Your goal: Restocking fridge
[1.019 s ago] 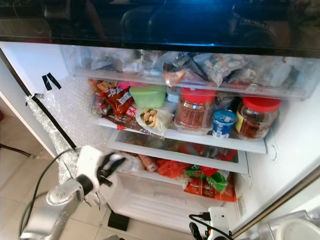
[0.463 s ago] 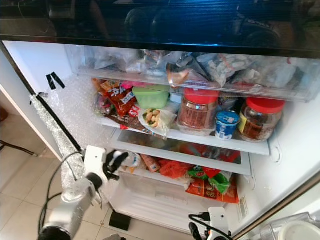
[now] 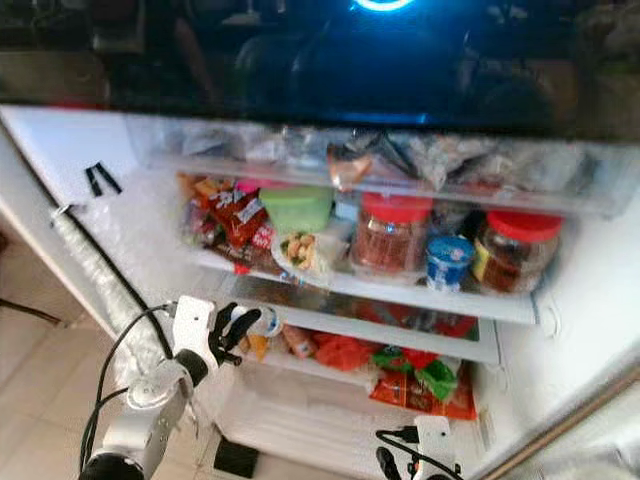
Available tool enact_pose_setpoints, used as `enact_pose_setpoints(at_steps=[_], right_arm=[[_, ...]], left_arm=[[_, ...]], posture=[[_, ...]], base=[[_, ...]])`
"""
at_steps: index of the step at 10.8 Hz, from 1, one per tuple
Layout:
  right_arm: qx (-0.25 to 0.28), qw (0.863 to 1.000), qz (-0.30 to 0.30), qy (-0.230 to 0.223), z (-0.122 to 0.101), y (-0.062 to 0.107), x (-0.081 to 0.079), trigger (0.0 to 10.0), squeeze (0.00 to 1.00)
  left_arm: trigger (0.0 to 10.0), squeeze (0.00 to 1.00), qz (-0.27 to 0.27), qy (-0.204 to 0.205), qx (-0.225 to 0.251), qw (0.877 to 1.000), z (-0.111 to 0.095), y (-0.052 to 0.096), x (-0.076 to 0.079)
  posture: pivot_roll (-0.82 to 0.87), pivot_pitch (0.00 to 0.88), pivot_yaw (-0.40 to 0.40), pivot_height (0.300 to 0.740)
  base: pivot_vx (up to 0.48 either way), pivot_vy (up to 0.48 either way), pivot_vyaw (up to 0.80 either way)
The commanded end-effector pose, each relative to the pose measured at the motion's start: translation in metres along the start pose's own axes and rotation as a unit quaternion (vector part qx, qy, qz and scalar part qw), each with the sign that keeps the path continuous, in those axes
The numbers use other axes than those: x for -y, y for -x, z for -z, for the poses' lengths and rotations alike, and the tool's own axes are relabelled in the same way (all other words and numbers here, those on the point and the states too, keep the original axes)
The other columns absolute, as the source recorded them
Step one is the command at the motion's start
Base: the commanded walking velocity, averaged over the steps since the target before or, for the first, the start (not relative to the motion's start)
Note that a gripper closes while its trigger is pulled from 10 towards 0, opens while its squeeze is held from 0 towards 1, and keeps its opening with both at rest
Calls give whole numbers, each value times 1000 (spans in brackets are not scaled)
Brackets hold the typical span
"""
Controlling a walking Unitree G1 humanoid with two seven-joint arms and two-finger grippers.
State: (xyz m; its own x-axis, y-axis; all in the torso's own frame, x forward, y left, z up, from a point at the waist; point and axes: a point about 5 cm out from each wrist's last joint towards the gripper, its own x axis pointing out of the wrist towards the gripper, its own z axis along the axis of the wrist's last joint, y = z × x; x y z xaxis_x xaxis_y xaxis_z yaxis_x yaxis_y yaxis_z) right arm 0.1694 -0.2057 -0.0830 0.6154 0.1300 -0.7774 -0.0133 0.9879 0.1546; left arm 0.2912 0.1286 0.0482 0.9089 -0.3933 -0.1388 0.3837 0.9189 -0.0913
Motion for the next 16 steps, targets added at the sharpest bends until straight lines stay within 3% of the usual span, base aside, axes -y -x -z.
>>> enact_pose_setpoints(at_steps=[1, 6, 16], right_arm=[[-1, 1000, 1, -2, 0, 0, 1, 10000, 0], [-1, 1000, 2, -2, -1, 0, 1, 10000, 0], [-3, 1000, -3, -2, -1, 0, 0, 10000, 0]], left_arm=[[10000, 0, 0, -7, 10, 1000, -4, -2, -3], [10000, 0, 32, -21, 17, 999, -6, 2, 2], [10000, 0, 41, -28, 23, 999, -8, 5, 2]], posture=[[0, 0, 43, 677], [1, 0, 42, 677], [7, 0, 45, 677]], base=[[319, 0, 0], [182, 0, 0], [346, 0, 0]])
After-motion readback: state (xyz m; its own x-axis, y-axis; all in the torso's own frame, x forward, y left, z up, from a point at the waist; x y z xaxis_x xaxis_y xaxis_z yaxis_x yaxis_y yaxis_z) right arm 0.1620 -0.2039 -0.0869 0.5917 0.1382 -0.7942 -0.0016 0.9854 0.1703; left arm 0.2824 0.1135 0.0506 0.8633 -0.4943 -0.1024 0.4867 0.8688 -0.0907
